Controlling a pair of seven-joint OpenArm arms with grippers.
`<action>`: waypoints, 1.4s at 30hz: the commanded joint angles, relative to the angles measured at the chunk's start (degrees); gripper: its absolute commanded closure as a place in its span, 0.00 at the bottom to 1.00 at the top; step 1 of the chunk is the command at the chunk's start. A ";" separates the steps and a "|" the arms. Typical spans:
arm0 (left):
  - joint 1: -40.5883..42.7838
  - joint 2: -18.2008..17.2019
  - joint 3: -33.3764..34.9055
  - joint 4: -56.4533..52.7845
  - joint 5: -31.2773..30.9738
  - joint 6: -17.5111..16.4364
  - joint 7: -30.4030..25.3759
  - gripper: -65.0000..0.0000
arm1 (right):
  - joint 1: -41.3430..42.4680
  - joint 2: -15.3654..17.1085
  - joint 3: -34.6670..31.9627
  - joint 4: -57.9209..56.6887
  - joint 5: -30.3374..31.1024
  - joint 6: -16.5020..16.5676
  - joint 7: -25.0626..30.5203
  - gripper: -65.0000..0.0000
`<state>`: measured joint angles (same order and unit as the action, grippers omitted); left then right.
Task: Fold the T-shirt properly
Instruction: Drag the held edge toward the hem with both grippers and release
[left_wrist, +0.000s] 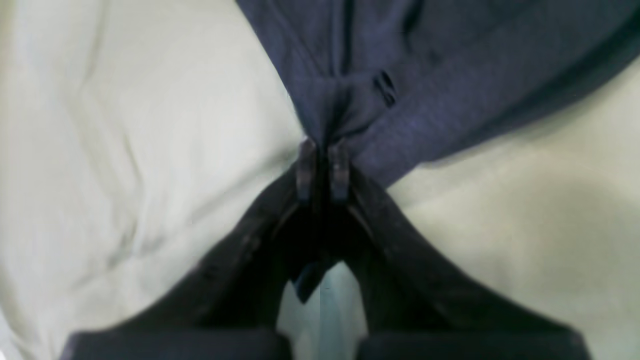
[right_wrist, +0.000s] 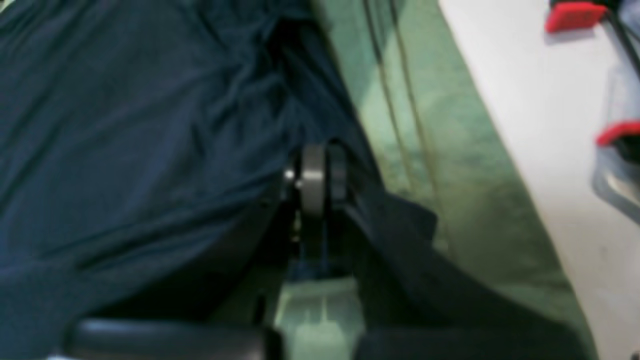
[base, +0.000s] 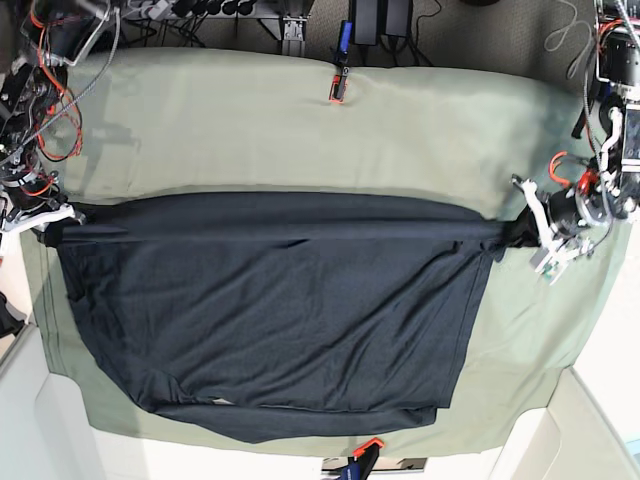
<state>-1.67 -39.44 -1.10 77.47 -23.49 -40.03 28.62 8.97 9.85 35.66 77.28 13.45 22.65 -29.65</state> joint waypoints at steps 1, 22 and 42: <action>-2.97 -1.53 0.13 -0.87 0.07 0.85 -1.03 1.00 | 2.16 0.98 0.22 -0.07 0.24 -0.20 1.57 1.00; -19.91 1.99 10.43 -22.93 -3.08 3.37 -2.78 0.41 | 9.88 2.34 -6.43 -10.99 0.07 1.03 4.37 0.57; -4.24 -5.92 -7.91 -2.54 -41.46 0.03 24.06 0.37 | -1.68 2.64 8.11 8.92 16.70 1.84 -7.50 0.31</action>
<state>-4.73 -43.94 -8.49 74.32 -63.70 -39.48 53.49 6.55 11.66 43.64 85.23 29.06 23.97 -38.02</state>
